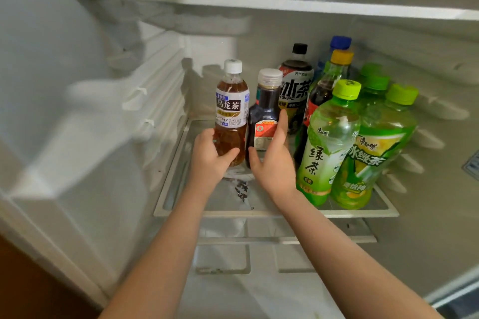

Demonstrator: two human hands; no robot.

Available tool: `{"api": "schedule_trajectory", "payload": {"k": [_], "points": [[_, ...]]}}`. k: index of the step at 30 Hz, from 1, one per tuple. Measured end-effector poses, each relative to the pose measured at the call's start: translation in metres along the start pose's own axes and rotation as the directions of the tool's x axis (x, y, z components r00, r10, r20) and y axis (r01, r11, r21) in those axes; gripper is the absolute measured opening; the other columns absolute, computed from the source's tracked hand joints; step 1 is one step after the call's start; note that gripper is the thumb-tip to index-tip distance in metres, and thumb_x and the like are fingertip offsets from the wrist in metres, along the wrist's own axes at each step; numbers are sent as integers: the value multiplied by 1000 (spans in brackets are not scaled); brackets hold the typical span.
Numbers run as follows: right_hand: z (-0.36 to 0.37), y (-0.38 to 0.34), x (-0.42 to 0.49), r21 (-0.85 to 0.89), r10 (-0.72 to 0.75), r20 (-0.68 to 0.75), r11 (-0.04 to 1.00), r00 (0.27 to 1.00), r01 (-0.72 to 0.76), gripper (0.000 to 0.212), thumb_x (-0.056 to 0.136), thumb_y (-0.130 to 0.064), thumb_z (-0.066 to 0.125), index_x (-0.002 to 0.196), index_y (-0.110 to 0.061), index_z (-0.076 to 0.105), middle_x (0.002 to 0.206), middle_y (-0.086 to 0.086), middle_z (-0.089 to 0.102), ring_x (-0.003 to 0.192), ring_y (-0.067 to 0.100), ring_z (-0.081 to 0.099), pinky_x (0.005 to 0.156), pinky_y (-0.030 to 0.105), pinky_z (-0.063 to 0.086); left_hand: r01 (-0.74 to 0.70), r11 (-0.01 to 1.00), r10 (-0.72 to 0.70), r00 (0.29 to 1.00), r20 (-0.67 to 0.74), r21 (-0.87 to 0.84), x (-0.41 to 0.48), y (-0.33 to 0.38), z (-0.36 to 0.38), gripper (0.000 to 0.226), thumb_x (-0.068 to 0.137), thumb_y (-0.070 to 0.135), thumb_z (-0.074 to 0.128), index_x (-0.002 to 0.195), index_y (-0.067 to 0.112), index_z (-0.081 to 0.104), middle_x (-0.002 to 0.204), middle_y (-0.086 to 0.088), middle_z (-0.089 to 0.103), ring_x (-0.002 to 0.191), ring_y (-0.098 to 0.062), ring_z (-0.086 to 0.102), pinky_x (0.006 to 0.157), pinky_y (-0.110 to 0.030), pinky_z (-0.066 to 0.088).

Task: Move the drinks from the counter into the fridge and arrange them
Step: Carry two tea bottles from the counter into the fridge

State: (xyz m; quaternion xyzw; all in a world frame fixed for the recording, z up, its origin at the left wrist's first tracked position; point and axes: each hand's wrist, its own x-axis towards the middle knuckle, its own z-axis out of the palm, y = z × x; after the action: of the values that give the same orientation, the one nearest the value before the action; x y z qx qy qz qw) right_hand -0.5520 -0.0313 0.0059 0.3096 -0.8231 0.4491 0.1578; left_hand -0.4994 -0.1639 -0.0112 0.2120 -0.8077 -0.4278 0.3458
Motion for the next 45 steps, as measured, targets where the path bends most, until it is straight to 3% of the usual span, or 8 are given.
{"api": "schedule_trajectory", "payload": {"k": [3, 13, 18, 22, 27, 36, 42, 45], "points": [[9, 3, 14, 21, 29, -16, 999, 999, -29, 95, 86, -15, 59, 150, -21, -11, 153, 12, 25, 131, 30, 42, 99, 34, 40, 1, 999, 1, 999, -50, 41, 15, -1, 12, 48, 72, 26, 78, 110, 17, 49, 110, -6, 57, 99, -18, 57, 79, -26, 46], [17, -2, 31, 86, 85, -45, 993, 995, -81, 91, 87, -6, 57, 150, -20, -7, 156, 10, 18, 142, 25, 25, 112, 36, 29, 99, 995, -99, 995, -31, -9, 32, -1, 23, 49, 72, 17, 79, 109, 10, 49, 111, -11, 60, 101, -25, 60, 84, -35, 49], [16, -8, 21, 162, 185, 24, 969, 982, -187, 99, 84, -12, 63, 150, -12, -11, 159, 8, 6, 146, 21, 11, 117, 30, 16, 92, 994, -88, 995, 55, -62, 20, 10, 7, 52, 75, 15, 77, 122, 12, 53, 95, 19, 52, 101, -15, 55, 83, -24, 41], [9, -17, -13, 170, 147, 52, 973, 988, -154, 85, 85, -19, 65, 149, -8, 11, 153, 9, 25, 141, 16, 20, 108, 15, 16, -23, 997, 19, 998, -63, -70, -14, 20, -7, 44, 82, 19, 68, 123, 22, 52, 116, 10, 50, 110, -8, 50, 91, -30, 46], [-18, -14, -60, 97, 37, 105, 994, 994, -47, 56, 86, -16, 62, 138, -10, 42, 147, 2, 36, 138, 9, 27, 106, 3, 16, -153, 984, 149, 987, -53, -90, -72, 24, -21, 22, 86, 30, 57, 107, 36, 55, 108, 8, 58, 102, -4, 57, 79, -22, 49], [-77, 37, -157, -37, -92, -60, 995, 994, 90, 21, 78, 4, 55, 91, -5, 68, 104, 6, 65, 101, 18, 60, 89, 22, 44, -380, 923, 381, 924, 18, -57, -156, 17, -2, 19, 88, 10, 47, 102, 12, 60, 97, 5, 60, 89, -7, 56, 80, -16, 43], [-120, 84, -257, -177, 266, 31, 950, 963, -257, 23, 83, -10, 50, 97, -11, 68, 104, 0, 65, 96, 16, 61, 81, 23, 45, -202, 975, 222, 869, 442, -91, -226, -16, 54, 17, 85, 12, 55, 99, 17, 63, 92, 11, 58, 84, 5, 53, 79, -8, 38], [-143, 102, -326, -277, 609, 166, 784, 776, -556, 23, 88, -13, 57, 109, -19, 65, 107, -3, 65, 97, 16, 62, 80, 26, 45, 30, 999, -5, 724, 690, -24, -274, -37, 86, 12, 89, 7, 62, 99, 14, 64, 95, 4, 63, 85, -9, 61, 78, -23, 48]]}}
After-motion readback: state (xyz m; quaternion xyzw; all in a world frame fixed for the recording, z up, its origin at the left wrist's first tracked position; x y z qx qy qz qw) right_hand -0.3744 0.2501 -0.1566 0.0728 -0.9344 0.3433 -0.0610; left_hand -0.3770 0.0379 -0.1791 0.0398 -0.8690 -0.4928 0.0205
